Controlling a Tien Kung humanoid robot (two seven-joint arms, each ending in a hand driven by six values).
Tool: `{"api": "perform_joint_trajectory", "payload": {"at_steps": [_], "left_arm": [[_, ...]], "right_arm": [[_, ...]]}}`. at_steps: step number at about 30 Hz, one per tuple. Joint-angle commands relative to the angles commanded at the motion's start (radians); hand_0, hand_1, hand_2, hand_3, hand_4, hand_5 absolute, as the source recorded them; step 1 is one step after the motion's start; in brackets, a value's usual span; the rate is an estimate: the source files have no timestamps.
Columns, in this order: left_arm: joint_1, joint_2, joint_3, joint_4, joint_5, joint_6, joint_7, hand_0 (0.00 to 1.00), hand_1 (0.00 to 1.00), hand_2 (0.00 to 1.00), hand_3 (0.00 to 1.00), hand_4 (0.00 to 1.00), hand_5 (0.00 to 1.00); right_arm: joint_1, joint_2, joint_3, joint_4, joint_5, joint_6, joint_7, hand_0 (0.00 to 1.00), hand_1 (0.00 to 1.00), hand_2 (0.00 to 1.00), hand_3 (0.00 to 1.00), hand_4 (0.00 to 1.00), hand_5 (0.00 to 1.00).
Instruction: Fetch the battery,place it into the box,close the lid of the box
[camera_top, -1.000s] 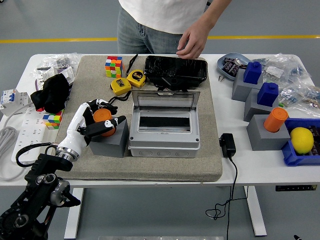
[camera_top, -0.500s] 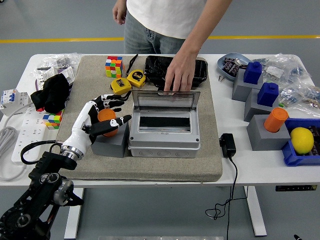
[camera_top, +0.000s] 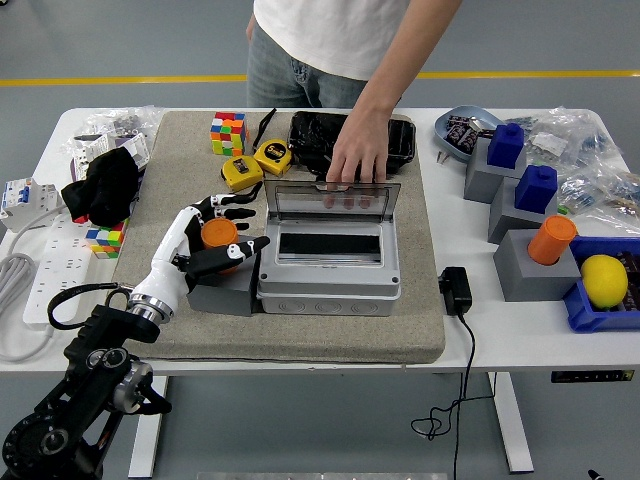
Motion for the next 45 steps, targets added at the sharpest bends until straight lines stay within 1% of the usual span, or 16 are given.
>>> {"api": "perform_joint_trajectory", "payload": {"at_steps": [1, 6, 7, 12, 13, 18, 19, 24, 25, 30, 31, 36, 37, 42, 43, 45], "left_arm": [[0.000, 0.000, 0.002, -0.001, 0.004, 0.008, -0.001, 0.349, 0.433, 0.319, 0.321, 0.998, 0.002], [0.000, 0.000, 0.006, -0.004, 0.017, 0.037, -0.006, 0.349, 0.433, 0.319, 0.321, 0.998, 0.002], [-0.001, 0.000, 0.007, -0.004, 0.020, 0.041, -0.006, 0.170, 0.305, 0.235, 0.223, 0.998, 0.002], [-0.002, -0.001, 0.013, -0.004, 0.045, 0.068, -0.010, 0.170, 0.305, 0.235, 0.223, 0.998, 0.002], [-0.002, -0.001, 0.014, -0.004, 0.051, 0.073, -0.011, 0.140, 0.211, 0.172, 0.163, 0.998, 0.002], [-0.008, 0.000, 0.019, -0.003, 0.071, 0.096, -0.013, 0.140, 0.211, 0.172, 0.163, 0.998, 0.002], [-0.009, 0.000, 0.021, -0.001, 0.074, 0.102, -0.014, 0.120, 0.172, 0.144, 0.140, 0.998, 0.002], [-0.015, -0.001, 0.024, 0.002, 0.086, 0.123, -0.019, 0.120, 0.172, 0.144, 0.140, 0.998, 0.002], [-0.016, -0.001, 0.024, 0.004, 0.086, 0.126, -0.019, 0.095, 0.123, 0.123, 0.125, 0.998, 0.002], [-0.018, -0.001, 0.025, 0.009, 0.084, 0.144, -0.031, 0.095, 0.123, 0.123, 0.125, 0.998, 0.002], [-0.019, -0.001, 0.025, 0.008, 0.085, 0.148, -0.033, 0.079, 0.082, 0.108, 0.116, 0.998, 0.002], [-0.024, -0.001, 0.023, 0.004, 0.083, 0.170, -0.046, 0.079, 0.082, 0.108, 0.116, 0.998, 0.002], [-0.026, -0.001, 0.023, 0.001, 0.082, 0.177, -0.050, 0.056, 0.046, 0.094, 0.110, 0.998, 0.002], [-0.037, -0.002, 0.018, -0.009, 0.079, 0.197, -0.063, 0.056, 0.046, 0.094, 0.110, 0.998, 0.002], [-0.040, -0.002, 0.017, -0.011, 0.078, 0.199, -0.064, 0.046, 0.029, 0.087, 0.105, 0.967, 0.002], [-0.045, -0.002, 0.017, -0.018, 0.080, 0.204, -0.066, 0.046, 0.029, 0.087, 0.105, 0.967, 0.002]], "right_arm": [[0.000, 0.000, 0.000, 0.000, 0.000, 0.000, 0.000, 0.760, 0.700, 0.718, 0.761, 0.998, 0.998], [-0.001, 0.000, -0.001, 0.000, 0.001, 0.001, 0.000, 0.760, 0.700, 0.718, 0.761, 0.998, 0.998], [-0.001, 0.000, -0.002, 0.000, 0.002, 0.001, 0.000, 0.760, 0.700, 0.717, 0.760, 0.998, 0.998], [-0.003, 0.000, -0.005, 0.000, 0.005, 0.001, 0.001, 0.760, 0.700, 0.717, 0.760, 0.998, 0.998], [-0.003, 0.000, -0.005, 0.000, 0.006, 0.000, 0.001, 0.759, 0.700, 0.717, 0.760, 0.998, 0.998], [-0.001, -0.001, -0.006, 0.000, 0.008, -0.001, 0.002, 0.759, 0.700, 0.717, 0.760, 0.998, 0.998], [-0.001, -0.001, -0.006, 0.000, 0.008, -0.001, 0.002, 0.759, 0.701, 0.717, 0.760, 0.998, 0.998], [0.001, -0.002, -0.005, 0.000, 0.008, -0.002, 0.001, 0.759, 0.701, 0.717, 0.760, 0.998, 0.998], [0.001, -0.002, -0.005, 0.000, 0.008, -0.002, 0.001, 0.759, 0.700, 0.716, 0.760, 0.998, 0.998], [0.001, -0.001, -0.004, 0.000, 0.008, -0.002, 0.001, 0.759, 0.700, 0.716, 0.760, 0.998, 0.998], [0.001, -0.001, -0.003, 0.000, 0.007, -0.002, 0.001, 0.759, 0.700, 0.717, 0.760, 0.998, 0.998], [0.002, -0.002, -0.004, 0.000, 0.007, -0.002, 0.000, 0.759, 0.700, 0.717, 0.760, 0.998, 0.998], [0.003, -0.002, -0.004, 0.000, 0.008, -0.003, 0.000, 0.759, 0.700, 0.717, 0.759, 0.998, 0.998], [0.005, -0.001, -0.004, 0.001, 0.006, -0.003, -0.001, 0.759, 0.700, 0.717, 0.759, 0.998, 0.998], [0.005, -0.001, -0.003, 0.001, 0.006, -0.003, -0.001, 0.759, 0.701, 0.717, 0.760, 0.998, 0.998], [0.005, -0.001, -0.003, 0.001, 0.005, -0.003, -0.001, 0.759, 0.701, 0.717, 0.760, 0.998, 0.998]]}}
